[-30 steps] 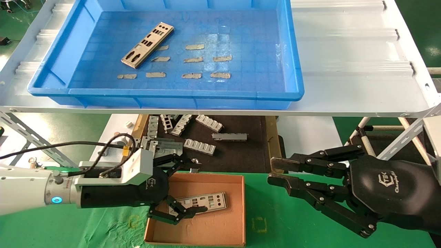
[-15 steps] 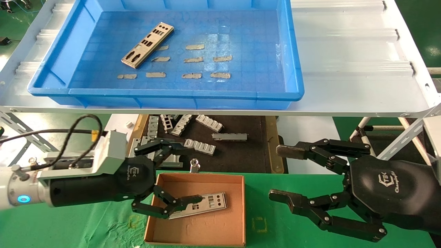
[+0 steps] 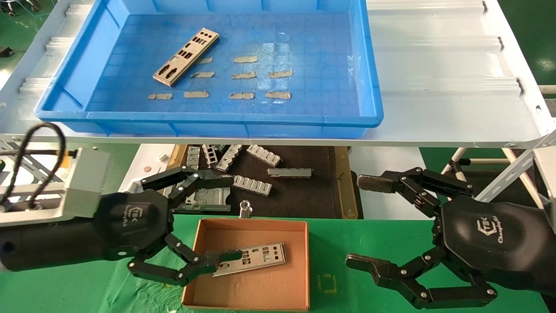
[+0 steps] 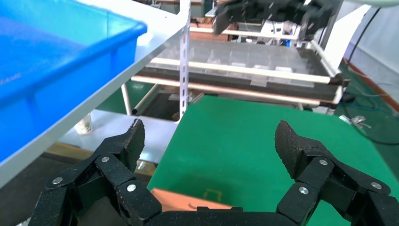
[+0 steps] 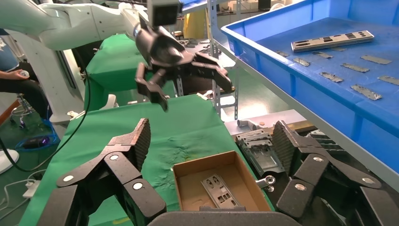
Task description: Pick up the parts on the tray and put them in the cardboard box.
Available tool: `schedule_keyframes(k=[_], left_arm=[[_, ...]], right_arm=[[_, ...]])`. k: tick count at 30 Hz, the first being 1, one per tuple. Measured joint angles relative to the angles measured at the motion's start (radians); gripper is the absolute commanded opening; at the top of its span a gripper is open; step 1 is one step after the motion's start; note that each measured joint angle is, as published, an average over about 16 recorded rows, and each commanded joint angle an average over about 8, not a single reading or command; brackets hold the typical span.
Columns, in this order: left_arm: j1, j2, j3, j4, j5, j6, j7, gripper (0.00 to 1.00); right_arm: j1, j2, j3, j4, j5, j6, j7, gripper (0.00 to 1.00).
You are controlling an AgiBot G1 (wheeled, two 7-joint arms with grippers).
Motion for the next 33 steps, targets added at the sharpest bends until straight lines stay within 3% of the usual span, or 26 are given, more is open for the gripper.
schedule_keyframes(k=[16,33], left_arm=[[0.083,-0.098,-0.12,-0.219,-0.081,0.009,-0.162,1.0],[0.087,-0.102,-0.125,-0.227,-0.085,0.01,-0.169,1.0]], right_arm=[[0.0,0.0,0.0,0.0,0.0,0.0,0.0,1.0],[0.0,0.0,0.0,0.0,0.0,0.0,0.0,1.0]])
